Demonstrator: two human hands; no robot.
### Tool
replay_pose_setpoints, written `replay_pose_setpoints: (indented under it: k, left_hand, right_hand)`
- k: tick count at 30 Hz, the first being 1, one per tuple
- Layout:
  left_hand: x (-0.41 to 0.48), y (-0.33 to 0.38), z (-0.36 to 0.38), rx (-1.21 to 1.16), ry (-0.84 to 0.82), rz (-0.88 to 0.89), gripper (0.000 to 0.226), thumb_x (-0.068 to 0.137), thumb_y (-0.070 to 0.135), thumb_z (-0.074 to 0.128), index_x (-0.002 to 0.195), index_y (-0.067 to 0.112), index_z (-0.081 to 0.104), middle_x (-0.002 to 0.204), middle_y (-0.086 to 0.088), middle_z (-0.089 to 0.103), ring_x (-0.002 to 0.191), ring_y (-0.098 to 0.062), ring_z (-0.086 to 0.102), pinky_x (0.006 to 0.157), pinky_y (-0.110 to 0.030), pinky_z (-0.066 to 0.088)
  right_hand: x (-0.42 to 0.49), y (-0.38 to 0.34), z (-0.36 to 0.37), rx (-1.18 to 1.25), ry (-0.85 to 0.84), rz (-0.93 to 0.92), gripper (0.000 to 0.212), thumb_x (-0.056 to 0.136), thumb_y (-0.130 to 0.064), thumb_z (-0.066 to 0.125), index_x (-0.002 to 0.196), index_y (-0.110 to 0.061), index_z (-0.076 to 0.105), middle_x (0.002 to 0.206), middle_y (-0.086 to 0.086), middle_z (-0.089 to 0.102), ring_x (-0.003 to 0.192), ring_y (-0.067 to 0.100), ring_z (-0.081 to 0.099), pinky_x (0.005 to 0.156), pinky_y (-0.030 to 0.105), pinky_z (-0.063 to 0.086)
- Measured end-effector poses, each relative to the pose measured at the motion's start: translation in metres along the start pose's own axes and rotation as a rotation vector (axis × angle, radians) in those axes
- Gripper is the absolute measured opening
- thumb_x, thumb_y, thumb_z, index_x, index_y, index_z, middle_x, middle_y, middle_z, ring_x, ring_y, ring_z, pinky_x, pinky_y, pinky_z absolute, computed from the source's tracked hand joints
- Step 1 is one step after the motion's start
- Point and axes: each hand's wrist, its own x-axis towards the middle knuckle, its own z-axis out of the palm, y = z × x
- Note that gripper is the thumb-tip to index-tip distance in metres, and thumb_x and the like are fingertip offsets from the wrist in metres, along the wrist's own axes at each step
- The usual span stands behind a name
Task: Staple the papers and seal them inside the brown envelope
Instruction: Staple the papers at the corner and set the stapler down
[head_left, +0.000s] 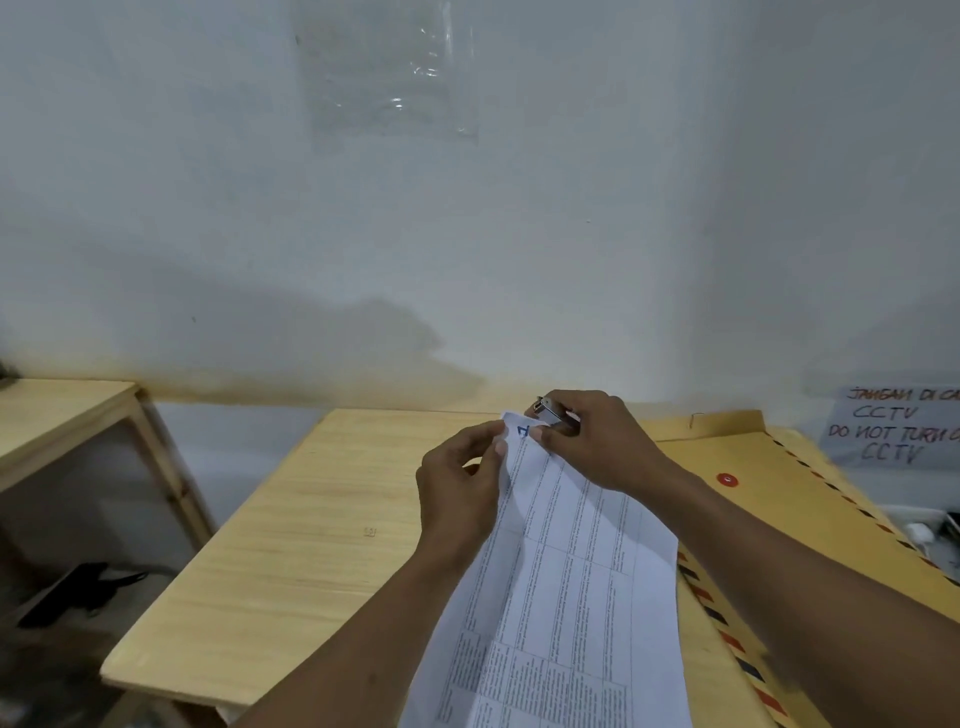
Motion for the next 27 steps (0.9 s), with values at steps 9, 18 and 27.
replay_pose_setpoints:
  k: [9, 18, 27]
  left_hand:
    - [0.001, 0.008, 0.001, -0.073, -0.045, -0.031, 0.033, 0.094, 0.012, 0.067, 0.122, 0.029, 0.071, 0.110, 0.020, 0.071, 0.104, 0.008, 0.066, 0.084, -0.013, 0.054]
    - [0.005, 0.012, -0.003, -0.199, -0.042, -0.103, 0.023, 0.093, 0.009, 0.068, 0.106, 0.027, 0.073, 0.090, -0.002, 0.078, 0.085, -0.014, 0.072, 0.075, -0.031, 0.057]
    - [0.005, 0.011, -0.001, -0.201, 0.049, -0.121, 0.011, 0.087, 0.006, 0.074, 0.088, 0.017, 0.074, 0.091, 0.005, 0.078, 0.089, -0.007, 0.072, 0.074, -0.018, 0.055]
  right_hand:
    - [-0.001, -0.004, -0.005, -0.016, -0.002, -0.069, 0.031, 0.088, -0.030, 0.067, 0.073, -0.006, 0.054, 0.064, 0.012, 0.054, 0.056, 0.013, 0.034, 0.055, 0.029, 0.029]
    - [0.008, -0.004, -0.011, 0.085, 0.007, -0.065, 0.036, 0.087, -0.033, 0.067, 0.079, 0.002, 0.064, 0.060, 0.011, 0.047, 0.055, 0.008, 0.034, 0.052, 0.022, 0.028]
    - [0.004, -0.005, -0.012, 0.143, -0.016, -0.060, 0.009, 0.088, -0.022, 0.070, 0.081, -0.017, 0.075, 0.048, -0.013, 0.045, 0.049, 0.005, 0.039, 0.052, 0.015, 0.031]
